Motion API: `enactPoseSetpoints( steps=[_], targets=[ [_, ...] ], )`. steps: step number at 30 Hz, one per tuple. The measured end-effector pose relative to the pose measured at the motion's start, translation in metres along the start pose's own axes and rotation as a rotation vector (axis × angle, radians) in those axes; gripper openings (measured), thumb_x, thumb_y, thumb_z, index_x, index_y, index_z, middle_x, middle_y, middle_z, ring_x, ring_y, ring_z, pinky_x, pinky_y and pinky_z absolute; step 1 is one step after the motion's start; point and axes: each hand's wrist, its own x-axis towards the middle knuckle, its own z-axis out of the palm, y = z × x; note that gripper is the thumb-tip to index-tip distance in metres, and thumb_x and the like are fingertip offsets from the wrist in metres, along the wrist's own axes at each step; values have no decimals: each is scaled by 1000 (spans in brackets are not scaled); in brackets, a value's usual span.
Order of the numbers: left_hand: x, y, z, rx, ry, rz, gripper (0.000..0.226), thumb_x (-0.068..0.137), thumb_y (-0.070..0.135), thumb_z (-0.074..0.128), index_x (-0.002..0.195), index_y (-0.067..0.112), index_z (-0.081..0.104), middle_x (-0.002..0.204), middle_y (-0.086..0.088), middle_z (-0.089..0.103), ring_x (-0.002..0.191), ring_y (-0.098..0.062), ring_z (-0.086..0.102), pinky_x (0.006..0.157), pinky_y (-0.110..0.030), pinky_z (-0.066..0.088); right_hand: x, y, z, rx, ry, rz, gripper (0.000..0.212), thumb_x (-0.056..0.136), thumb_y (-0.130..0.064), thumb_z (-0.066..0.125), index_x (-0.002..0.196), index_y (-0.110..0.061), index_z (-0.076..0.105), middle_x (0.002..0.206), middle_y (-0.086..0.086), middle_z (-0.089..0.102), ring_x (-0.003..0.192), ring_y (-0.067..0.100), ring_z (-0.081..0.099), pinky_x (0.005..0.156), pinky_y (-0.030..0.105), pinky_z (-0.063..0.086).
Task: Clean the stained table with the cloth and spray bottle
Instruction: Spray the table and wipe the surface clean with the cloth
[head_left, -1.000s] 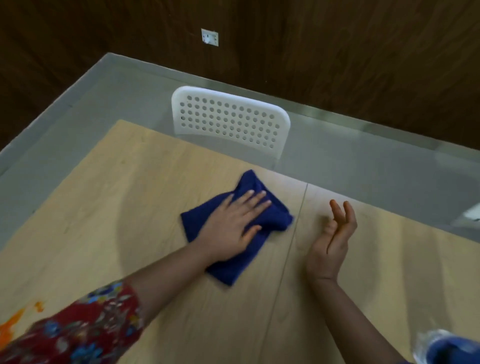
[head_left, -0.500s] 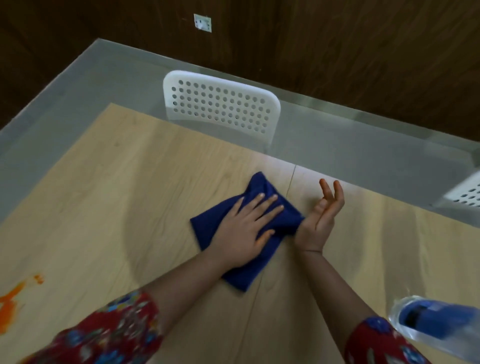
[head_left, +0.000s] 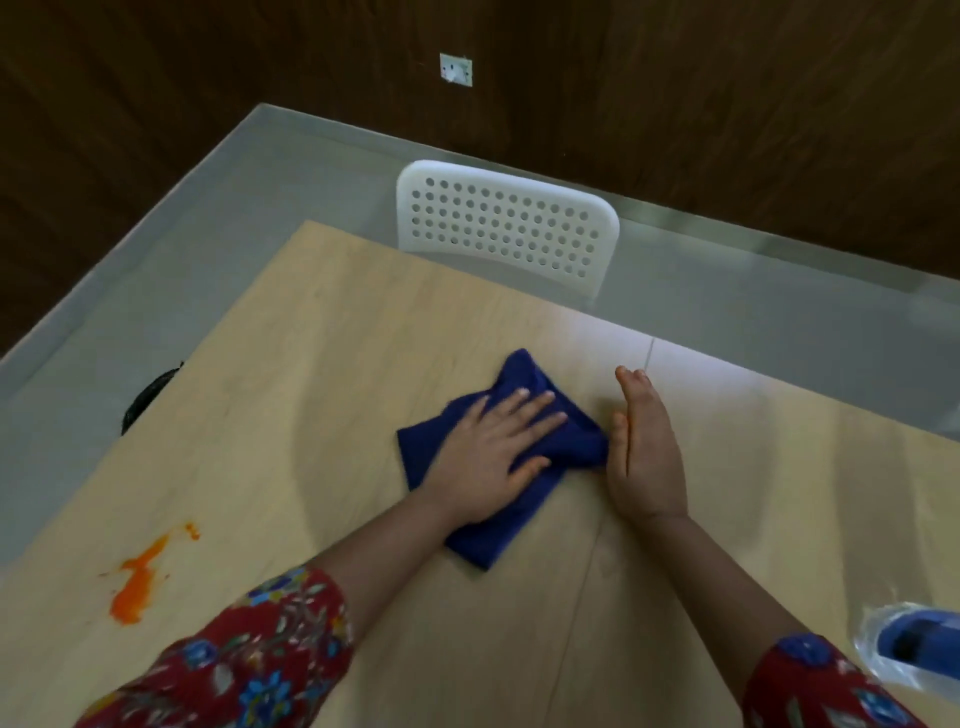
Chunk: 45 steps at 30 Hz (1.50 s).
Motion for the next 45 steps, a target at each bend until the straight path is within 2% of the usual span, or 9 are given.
enactPoseSetpoints(
  steps=[3, 8, 15, 21, 29, 35, 38, 43, 45],
  targets=[
    [-15, -83, -20, 77, 87, -369, 57, 95, 55, 23, 150, 40, 23, 160, 14, 18, 148, -13, 17, 116, -51, 20, 0, -14, 18, -115, -73, 12, 61, 97, -40, 22, 150, -12, 30, 156, 5, 31, 146, 12, 18, 120, 36, 19],
    [1, -144, -42, 31, 51, -786, 56, 100, 54, 17, 153, 39, 5, 162, 15, -3, 150, -15, -4, 114, -61, -1, 3, -55, 64, -277, -211, 97, 65, 97, -39, 15, 155, -10, 13, 163, 3, 6, 150, 15, 0, 121, 31, 2],
    [-9, -115, -33, 41, -48, -110, 56, 98, 53, 19, 152, 41, 14, 161, 15, 6, 149, -9, 5, 118, -43, 4, -13, -89, 105, -377, -213, 68, 65, 95, -39, 11, 155, -11, 8, 163, 2, 8, 149, 13, 2, 120, 28, -3],
    [-40, -256, -67, -6, 126, -680, 50, 102, 42, 29, 152, 35, 23, 161, 12, 15, 148, -15, 13, 115, -59, 17, -11, -88, 102, -398, -203, 68, 62, 97, -36, 21, 155, -13, 16, 162, -1, 13, 149, 12, 4, 120, 29, -1],
    [-197, -270, -61, -55, 194, -670, 49, 104, 32, 29, 152, 21, 28, 159, 7, 21, 148, -17, 18, 117, -49, 24, -10, -87, 104, -386, -168, 71, 61, 95, -34, 23, 152, -12, 26, 160, 0, 23, 148, 14, 13, 120, 31, 6],
    [-149, -246, -59, -16, 221, -831, 52, 104, 31, 33, 153, 21, 24, 161, 1, 17, 149, -19, 14, 117, -49, 18, -8, -88, 105, -372, -167, 81, 61, 95, -33, 23, 152, -10, 25, 160, 2, 22, 148, 16, 12, 121, 35, 9],
    [-91, -188, -50, -29, 190, -694, 56, 99, 33, 33, 153, 22, 24, 161, 2, 18, 148, -19, 16, 114, -52, 26, -9, -89, 100, -312, -176, 69, 62, 95, -35, 21, 152, -11, 25, 160, 1, 21, 148, 14, 12, 122, 34, 8],
    [-137, -113, -35, -43, -44, -127, 55, 100, 43, 25, 154, 35, 13, 161, 17, 5, 149, -5, 1, 118, -40, 8, -13, -85, 92, -147, -130, 37, 57, 96, -32, 25, 147, -11, 38, 156, 1, 33, 146, 14, 20, 121, 33, 12],
    [-163, -146, -41, -48, 34, -263, 55, 98, 43, 25, 152, 36, 19, 161, 16, 10, 148, -7, 6, 117, -50, 17, -12, -83, 96, -97, -83, 48, 54, 96, -30, 28, 142, -10, 47, 151, 2, 40, 145, 15, 25, 120, 34, 16]
  ],
)
